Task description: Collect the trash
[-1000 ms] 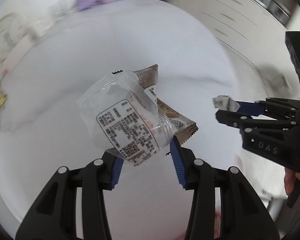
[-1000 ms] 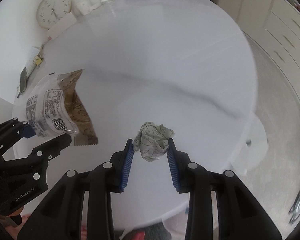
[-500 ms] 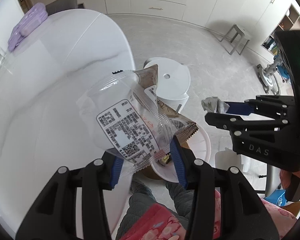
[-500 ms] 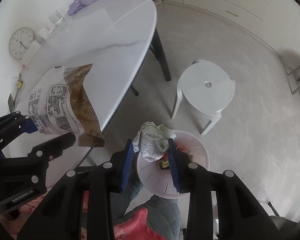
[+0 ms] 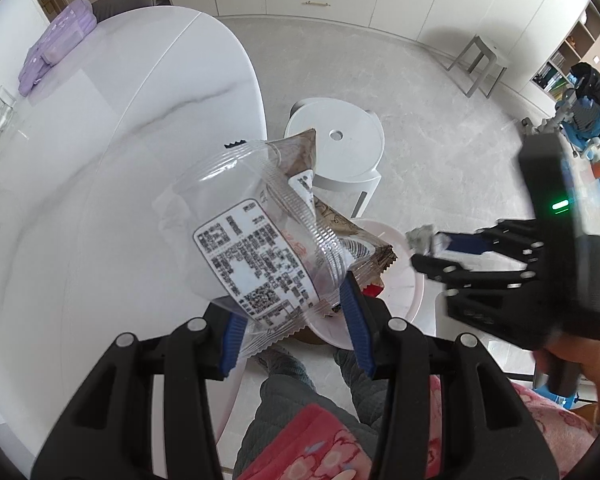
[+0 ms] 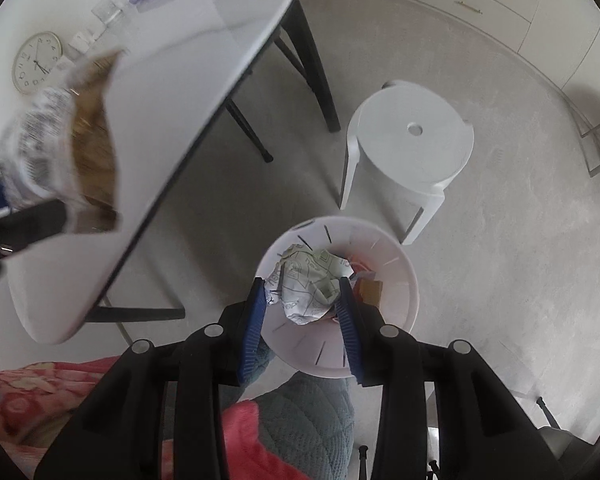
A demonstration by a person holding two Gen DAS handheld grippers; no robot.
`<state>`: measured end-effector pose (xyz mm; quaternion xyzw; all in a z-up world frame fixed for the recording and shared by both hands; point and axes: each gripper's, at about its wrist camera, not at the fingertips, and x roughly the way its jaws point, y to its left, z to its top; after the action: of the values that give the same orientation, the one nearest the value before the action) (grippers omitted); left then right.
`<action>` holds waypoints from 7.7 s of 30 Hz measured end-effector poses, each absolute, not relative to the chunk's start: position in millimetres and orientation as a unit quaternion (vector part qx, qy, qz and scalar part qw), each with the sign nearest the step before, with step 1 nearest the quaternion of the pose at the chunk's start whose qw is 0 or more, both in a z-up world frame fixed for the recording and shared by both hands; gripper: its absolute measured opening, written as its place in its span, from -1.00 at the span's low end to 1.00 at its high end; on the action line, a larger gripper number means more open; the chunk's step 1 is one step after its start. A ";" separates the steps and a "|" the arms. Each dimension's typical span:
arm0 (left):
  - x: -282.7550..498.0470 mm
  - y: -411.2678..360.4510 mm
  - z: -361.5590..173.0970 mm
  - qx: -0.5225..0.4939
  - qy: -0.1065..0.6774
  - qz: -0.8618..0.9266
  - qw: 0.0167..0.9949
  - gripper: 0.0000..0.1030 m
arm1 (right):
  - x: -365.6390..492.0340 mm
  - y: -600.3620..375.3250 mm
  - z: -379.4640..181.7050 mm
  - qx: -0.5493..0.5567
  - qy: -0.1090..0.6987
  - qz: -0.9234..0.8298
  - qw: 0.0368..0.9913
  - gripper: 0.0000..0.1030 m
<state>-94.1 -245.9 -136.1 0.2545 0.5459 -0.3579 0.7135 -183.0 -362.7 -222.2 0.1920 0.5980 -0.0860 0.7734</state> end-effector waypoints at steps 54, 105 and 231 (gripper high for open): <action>-128.7 -318.8 -230.7 0.317 0.565 -0.371 0.665 0.65 | -230.1 -470.3 -197.7 0.227 0.599 -0.156 0.752 0.87; 31.3 7.8 52.6 0.054 0.357 -0.008 0.932 0.85 | 10.0 -187.3 36.3 0.031 0.383 0.079 0.920 0.95; 22.0 29.9 86.5 -0.002 0.353 0.044 0.934 0.85 | 0.0 -150.0 121.8 -0.004 0.305 0.146 0.941 0.95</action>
<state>22.0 29.9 86.5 -0.0017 0.3533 0.0442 0.9345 0.0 -150.0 121.8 -0.0042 0.3047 0.1464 0.9411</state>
